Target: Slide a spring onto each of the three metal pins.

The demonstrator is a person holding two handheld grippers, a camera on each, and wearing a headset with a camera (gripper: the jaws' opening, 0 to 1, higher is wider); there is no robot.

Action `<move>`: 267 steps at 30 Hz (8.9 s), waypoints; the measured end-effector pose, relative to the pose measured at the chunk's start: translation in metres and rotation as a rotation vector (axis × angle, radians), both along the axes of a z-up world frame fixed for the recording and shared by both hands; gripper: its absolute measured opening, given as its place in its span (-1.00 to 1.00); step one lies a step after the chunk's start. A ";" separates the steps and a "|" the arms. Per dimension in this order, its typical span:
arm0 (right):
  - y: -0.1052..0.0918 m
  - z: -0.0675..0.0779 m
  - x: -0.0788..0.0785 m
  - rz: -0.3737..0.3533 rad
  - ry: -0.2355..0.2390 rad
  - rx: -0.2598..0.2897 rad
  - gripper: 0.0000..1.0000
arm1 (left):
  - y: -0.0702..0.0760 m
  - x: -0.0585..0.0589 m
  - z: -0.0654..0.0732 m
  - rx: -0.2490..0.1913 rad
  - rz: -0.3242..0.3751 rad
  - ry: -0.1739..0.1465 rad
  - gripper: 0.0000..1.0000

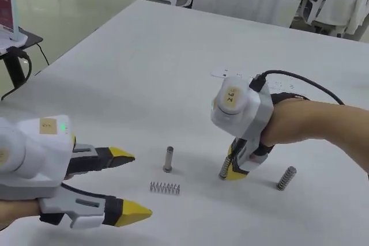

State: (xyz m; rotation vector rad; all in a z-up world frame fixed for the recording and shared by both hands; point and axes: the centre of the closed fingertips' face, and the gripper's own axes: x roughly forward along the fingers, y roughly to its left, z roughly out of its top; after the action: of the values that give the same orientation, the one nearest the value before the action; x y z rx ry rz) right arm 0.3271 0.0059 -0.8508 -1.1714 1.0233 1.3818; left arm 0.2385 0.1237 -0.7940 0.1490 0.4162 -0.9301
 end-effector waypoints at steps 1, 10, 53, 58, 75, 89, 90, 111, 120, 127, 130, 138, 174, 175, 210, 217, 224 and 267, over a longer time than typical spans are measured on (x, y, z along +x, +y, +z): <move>0.000 0.000 0.000 -0.003 0.002 0.002 -0.73 | 0.000 0.000 0.000 0.000 0.000 0.000 0.10; -0.005 0.004 0.001 -0.033 0.001 0.021 -0.68 | -0.001 0.001 0.000 -0.006 0.001 -0.002 0.10; -0.002 0.019 -0.058 -0.054 0.018 0.139 -0.67 | -0.002 -0.002 0.002 -0.003 -0.008 -0.010 0.09; 0.009 0.020 -0.064 -0.043 0.025 0.161 -0.67 | -0.002 -0.003 0.002 -0.001 -0.008 -0.010 0.08; 0.053 0.020 -0.072 -0.011 0.032 0.226 -0.68 | -0.002 -0.006 0.002 0.006 -0.011 -0.009 0.07; 0.076 0.009 -0.066 -0.012 0.030 0.251 -0.68 | -0.001 -0.008 -0.001 0.010 -0.014 -0.004 0.07; 0.077 0.008 -0.065 -0.013 0.024 0.252 -0.68 | -0.001 -0.008 -0.001 0.010 -0.015 -0.003 0.07; 0.085 -0.008 -0.061 0.006 0.029 0.234 -0.72 | 0.002 -0.009 -0.001 0.014 -0.005 0.001 0.05; 0.085 -0.010 -0.059 0.025 0.019 0.223 -0.79 | 0.003 -0.009 0.001 0.015 0.001 0.002 0.04; 0.087 -0.009 -0.060 0.049 0.007 0.227 -0.84 | 0.004 -0.009 -0.001 0.016 0.002 0.005 0.03; 0.087 -0.009 -0.059 0.054 0.005 0.229 -0.84 | 0.005 -0.009 -0.001 0.019 0.001 0.005 0.02; 0.079 -0.001 -0.066 0.045 0.028 0.239 -0.85 | 0.001 -0.009 -0.003 0.023 -0.013 0.005 -0.01; 0.068 0.055 -0.100 0.156 0.017 0.270 -0.85 | -0.033 -0.011 0.008 0.038 -0.175 -0.089 -0.73; 0.068 0.055 -0.100 0.157 0.016 0.268 -0.85 | -0.034 -0.012 0.008 0.038 -0.178 -0.092 -0.76; 0.077 0.078 -0.112 0.180 0.022 0.326 -0.84 | -0.043 -0.020 0.004 0.065 -0.228 -0.100 -0.96; 0.086 0.087 -0.116 0.202 0.011 0.346 -0.84 | -0.044 -0.019 0.004 0.064 -0.227 -0.103 -0.96; 0.092 0.090 -0.118 0.211 0.007 0.357 -0.84 | -0.044 -0.018 0.006 0.062 -0.227 -0.109 -0.96; 0.093 0.076 -0.115 0.170 0.045 0.349 -0.82 | -0.051 -0.015 0.016 0.026 -0.228 -0.133 -0.97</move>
State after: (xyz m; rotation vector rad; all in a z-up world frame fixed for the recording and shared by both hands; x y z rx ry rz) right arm 0.2121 0.0986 -0.7753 -0.9856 0.6879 1.6500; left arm 0.2233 0.0731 -0.7778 0.2847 0.2916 -1.1317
